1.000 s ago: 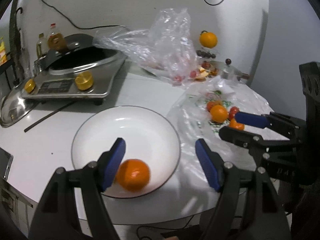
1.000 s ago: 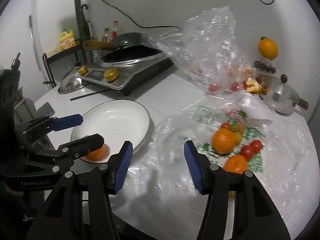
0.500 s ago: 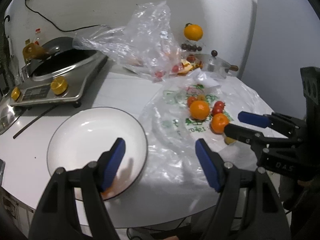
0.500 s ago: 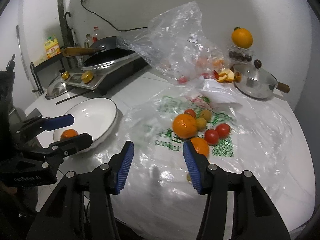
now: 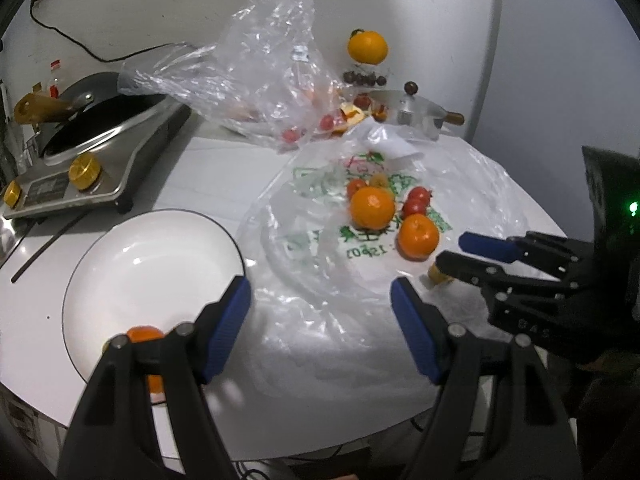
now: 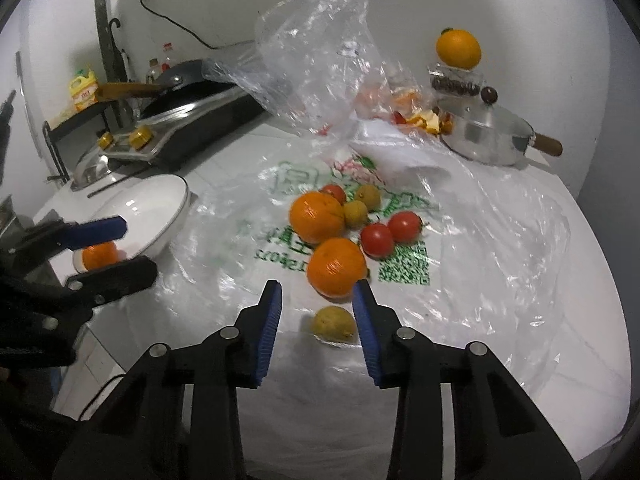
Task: Organize fruits
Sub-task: 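Move both grippers back to the fruits on the plastic bag, then grasp a yellow-green lemon with the right gripper while the left gripper grasps a mandarin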
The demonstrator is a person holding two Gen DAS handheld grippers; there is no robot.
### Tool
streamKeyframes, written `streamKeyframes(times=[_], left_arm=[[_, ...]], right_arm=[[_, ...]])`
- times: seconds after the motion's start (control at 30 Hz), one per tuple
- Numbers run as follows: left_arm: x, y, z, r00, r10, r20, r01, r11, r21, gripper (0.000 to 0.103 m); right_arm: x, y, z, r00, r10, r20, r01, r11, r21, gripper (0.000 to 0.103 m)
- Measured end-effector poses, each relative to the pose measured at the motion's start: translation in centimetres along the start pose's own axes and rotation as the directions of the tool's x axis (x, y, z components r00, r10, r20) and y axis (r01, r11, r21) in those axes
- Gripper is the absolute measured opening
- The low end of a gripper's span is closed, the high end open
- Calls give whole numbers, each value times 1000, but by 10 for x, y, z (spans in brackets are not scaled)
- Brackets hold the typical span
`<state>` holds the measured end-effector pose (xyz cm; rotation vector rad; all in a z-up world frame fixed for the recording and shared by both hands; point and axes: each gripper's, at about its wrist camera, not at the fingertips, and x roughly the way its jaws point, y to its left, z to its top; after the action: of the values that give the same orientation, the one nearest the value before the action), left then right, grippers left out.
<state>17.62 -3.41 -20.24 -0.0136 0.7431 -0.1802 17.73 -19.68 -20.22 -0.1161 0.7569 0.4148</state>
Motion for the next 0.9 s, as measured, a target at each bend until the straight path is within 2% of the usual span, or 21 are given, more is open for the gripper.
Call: streamKeyframes(times=[0.4, 0.47, 0.63, 0.9], left_arm=[[11, -11, 5, 1000, 5, -16, -4, 1000, 16, 74], [15, -13, 7, 1000, 8, -20, -8, 1000, 23, 74], [22, -21, 12, 1000, 7, -31, -6, 999, 43, 74], [38, -40, 19, 999, -2, -50, 6, 997, 81, 74]], right_arm=[[22, -9, -11, 998, 14, -55, -15, 1000, -7, 35], [22, -11, -13, 998, 21, -50, -22, 1000, -7, 29], [17, -19, -12, 998, 51, -25, -50, 999, 16, 29], [3, -41, -6, 999, 42, 24, -43, 998, 42, 29]])
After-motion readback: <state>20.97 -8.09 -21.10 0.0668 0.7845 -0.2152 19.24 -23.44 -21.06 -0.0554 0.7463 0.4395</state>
